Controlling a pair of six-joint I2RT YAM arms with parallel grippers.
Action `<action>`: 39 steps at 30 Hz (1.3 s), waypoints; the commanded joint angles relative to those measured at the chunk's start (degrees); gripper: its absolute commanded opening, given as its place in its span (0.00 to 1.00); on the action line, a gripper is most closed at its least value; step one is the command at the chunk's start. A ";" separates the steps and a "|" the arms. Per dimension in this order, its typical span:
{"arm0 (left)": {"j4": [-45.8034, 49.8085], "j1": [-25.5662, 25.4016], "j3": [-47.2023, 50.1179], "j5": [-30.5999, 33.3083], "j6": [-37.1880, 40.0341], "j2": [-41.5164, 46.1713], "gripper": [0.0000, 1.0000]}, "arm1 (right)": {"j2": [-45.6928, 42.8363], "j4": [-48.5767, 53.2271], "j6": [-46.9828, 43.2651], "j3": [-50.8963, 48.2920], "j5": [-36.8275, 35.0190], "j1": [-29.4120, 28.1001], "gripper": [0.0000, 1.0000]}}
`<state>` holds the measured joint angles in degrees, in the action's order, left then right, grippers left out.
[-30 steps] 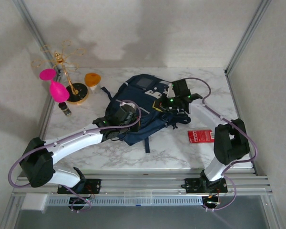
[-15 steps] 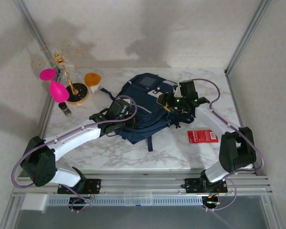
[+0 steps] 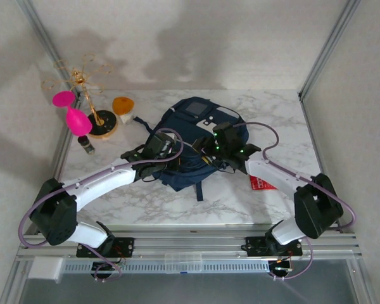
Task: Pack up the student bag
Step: Unzip the student bag at the center of the table.
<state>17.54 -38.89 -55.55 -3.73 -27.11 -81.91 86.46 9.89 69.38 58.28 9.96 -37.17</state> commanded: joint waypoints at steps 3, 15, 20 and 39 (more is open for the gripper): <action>-0.40 0.22 1.48 -0.12 1.53 -0.44 0.00 | 7.89 -4.21 -4.24 7.37 -4.75 -0.25 0.31; -0.91 -5.78 2.30 -0.18 -6.35 2.10 0.00 | 4.36 -0.90 -32.34 10.09 6.58 5.38 0.00; -0.47 -9.44 1.98 0.42 -10.20 1.69 0.00 | 3.95 5.11 -45.55 13.16 13.58 17.17 0.00; 2.61 11.56 6.95 3.44 7.15 1.21 0.00 | 14.32 10.92 -58.45 24.13 21.31 23.62 0.00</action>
<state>14.46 -30.22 -50.33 -2.28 -23.03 -80.29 100.42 29.67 12.80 78.61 34.72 -16.43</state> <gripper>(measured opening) 0.034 0.078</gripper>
